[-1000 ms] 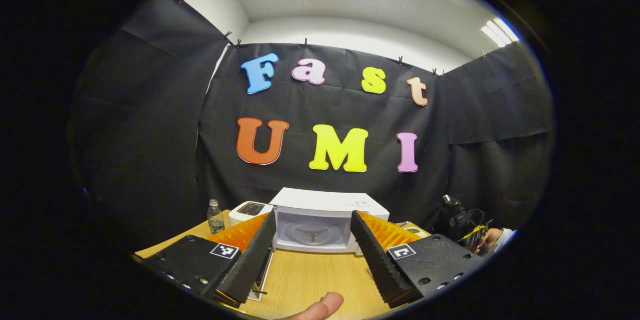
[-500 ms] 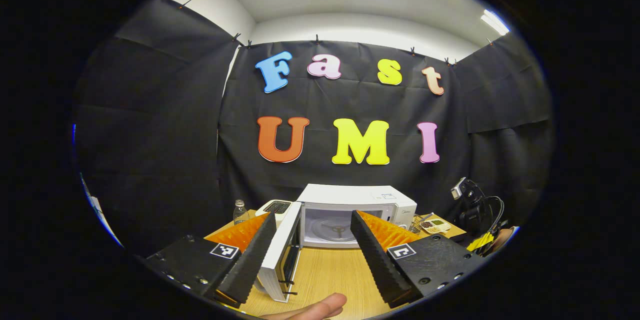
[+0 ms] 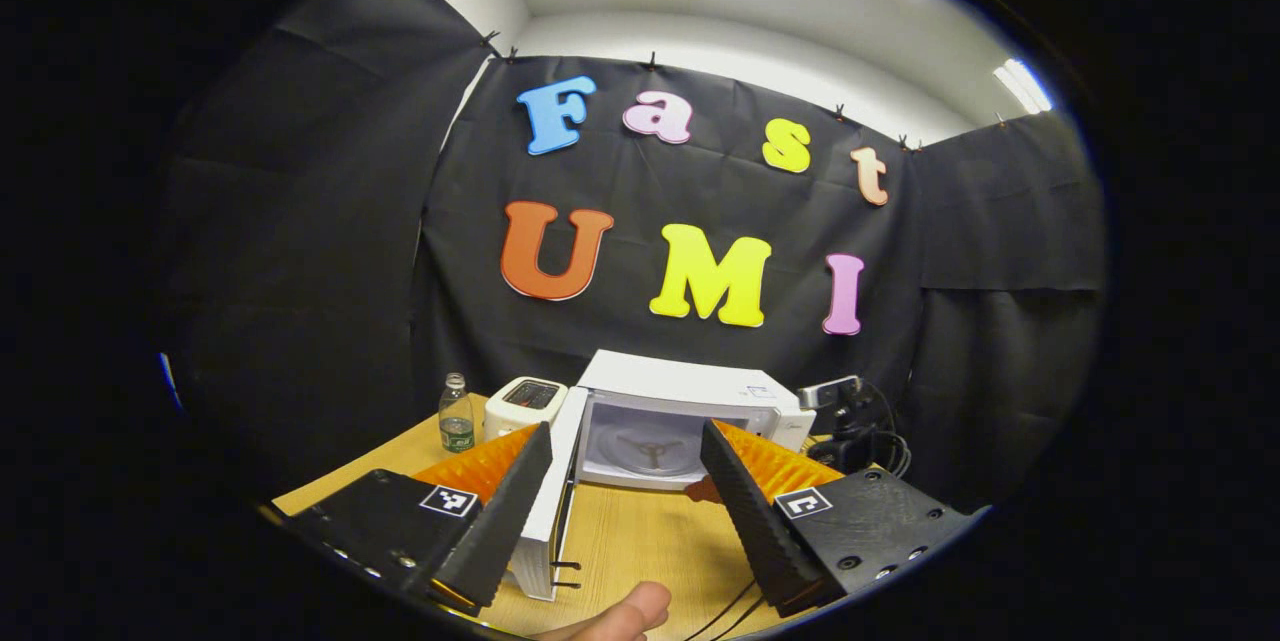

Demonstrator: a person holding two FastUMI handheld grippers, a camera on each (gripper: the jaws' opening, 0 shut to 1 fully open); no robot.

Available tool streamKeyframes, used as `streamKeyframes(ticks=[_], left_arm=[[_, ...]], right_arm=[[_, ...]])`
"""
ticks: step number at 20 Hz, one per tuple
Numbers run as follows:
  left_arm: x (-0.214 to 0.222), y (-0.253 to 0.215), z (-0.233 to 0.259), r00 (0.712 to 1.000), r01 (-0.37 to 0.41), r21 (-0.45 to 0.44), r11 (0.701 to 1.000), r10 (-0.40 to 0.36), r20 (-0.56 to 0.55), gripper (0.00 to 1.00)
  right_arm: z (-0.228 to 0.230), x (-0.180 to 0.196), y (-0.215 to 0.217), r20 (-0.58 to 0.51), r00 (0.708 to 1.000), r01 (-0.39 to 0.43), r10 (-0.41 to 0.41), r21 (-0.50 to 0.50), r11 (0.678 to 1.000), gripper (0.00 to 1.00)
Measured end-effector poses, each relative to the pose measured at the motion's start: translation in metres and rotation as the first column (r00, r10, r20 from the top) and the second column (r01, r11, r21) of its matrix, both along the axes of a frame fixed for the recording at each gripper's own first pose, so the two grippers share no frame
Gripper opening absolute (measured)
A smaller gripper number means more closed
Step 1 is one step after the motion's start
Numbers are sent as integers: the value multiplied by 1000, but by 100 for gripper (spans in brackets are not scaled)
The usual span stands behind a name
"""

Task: Open the microwave oven with the left hand, put the food in, and close the microwave oven.

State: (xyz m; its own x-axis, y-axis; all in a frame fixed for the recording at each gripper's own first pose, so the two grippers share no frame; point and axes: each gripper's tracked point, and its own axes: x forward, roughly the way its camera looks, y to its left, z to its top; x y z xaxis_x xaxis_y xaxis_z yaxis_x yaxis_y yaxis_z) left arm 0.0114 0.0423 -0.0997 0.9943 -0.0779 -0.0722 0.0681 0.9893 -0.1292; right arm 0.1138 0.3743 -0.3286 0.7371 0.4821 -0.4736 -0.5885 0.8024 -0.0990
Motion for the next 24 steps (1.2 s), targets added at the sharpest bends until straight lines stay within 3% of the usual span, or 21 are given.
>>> streamKeyframes(ticks=[5,8,11,14,18,20,24], left_arm=[[0,6,-4,1000,21,50,999,-22,8,92],[0,-3,-7,997,74,104,992,-75,14,92],[3,-6,-8,997,78,145,986,-81,16,92],[7,-8,-11,997,70,167,984,-74,23,92],[13,-13,-26,995,97,153,983,-97,-8,92],[18,-19,-33,991,130,146,981,-126,-33,92],[20,-20,-38,992,122,176,977,-116,-47,92]], right_arm=[[-5,38,45,45,994,94,-100,118,989,11],[-13,65,70,10,985,165,-170,197,966,11],[-24,97,88,-79,958,287,-276,301,909,11],[-38,125,94,-179,909,416,-376,387,823,11],[-73,145,103,-274,849,528,-451,419,739,12],[-83,153,114,-293,840,542,-456,444,713,13],[-83,160,125,-245,846,532,-474,443,721,13]])
